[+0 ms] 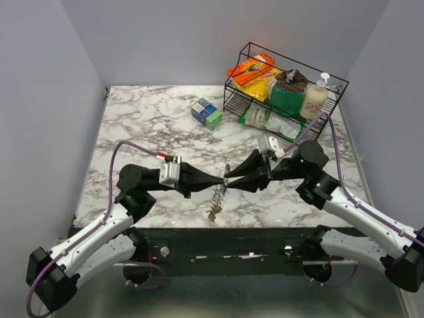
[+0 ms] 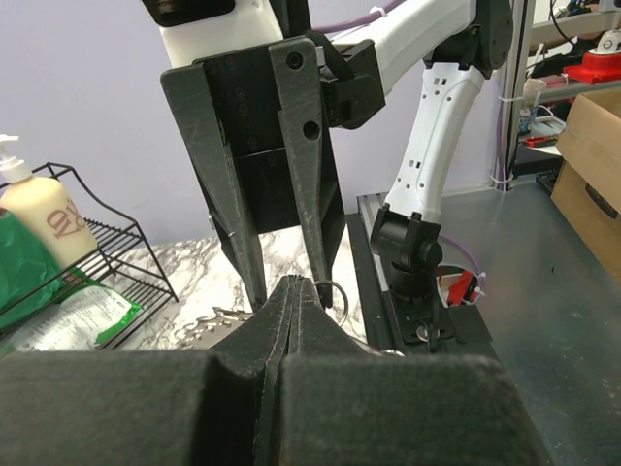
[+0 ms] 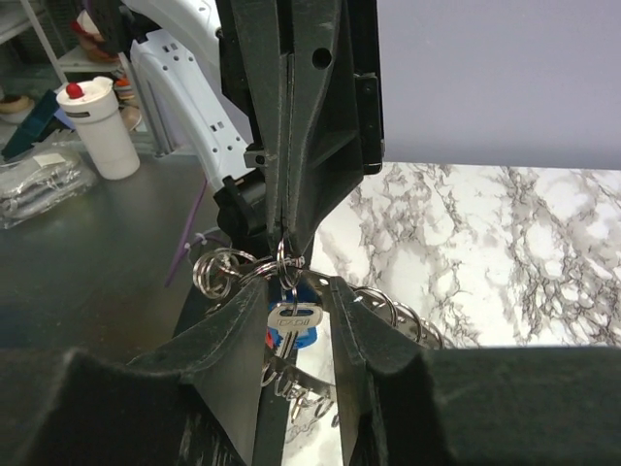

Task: Put the keys on the keyring

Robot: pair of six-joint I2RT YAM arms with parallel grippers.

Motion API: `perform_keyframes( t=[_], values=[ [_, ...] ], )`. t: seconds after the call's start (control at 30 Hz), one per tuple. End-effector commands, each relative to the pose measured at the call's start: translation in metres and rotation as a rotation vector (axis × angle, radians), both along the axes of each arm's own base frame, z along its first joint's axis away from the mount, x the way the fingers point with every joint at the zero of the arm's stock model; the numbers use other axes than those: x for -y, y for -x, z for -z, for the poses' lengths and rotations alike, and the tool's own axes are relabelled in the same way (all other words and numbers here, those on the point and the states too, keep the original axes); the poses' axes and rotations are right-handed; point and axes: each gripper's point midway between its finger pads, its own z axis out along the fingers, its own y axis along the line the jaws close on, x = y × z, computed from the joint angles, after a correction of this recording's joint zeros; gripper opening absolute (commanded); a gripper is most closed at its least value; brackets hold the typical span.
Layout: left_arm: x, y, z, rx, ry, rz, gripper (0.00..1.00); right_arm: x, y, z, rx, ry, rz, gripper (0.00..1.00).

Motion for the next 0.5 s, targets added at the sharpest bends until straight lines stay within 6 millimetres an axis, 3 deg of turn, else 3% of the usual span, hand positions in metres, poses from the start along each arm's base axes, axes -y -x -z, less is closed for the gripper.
perform_keyframes(
  t=[0.0,0.33,0.47],
  values=[
    [-0.0036,0.0054,-0.0224,0.056,0.054,0.002,0.00,-0.0018,0.0035,-0.0053,0.000,-0.033,-0.026,0.39],
    [-0.0035,0.0044,-0.0217,0.053,0.054,0.000,0.00,-0.0020,0.0011,-0.0111,-0.008,-0.051,-0.006,0.27],
    [-0.0034,0.0047,-0.0224,0.053,0.055,0.002,0.00,-0.0045,0.0001,-0.0104,-0.024,-0.038,-0.016,0.12]
  ],
)
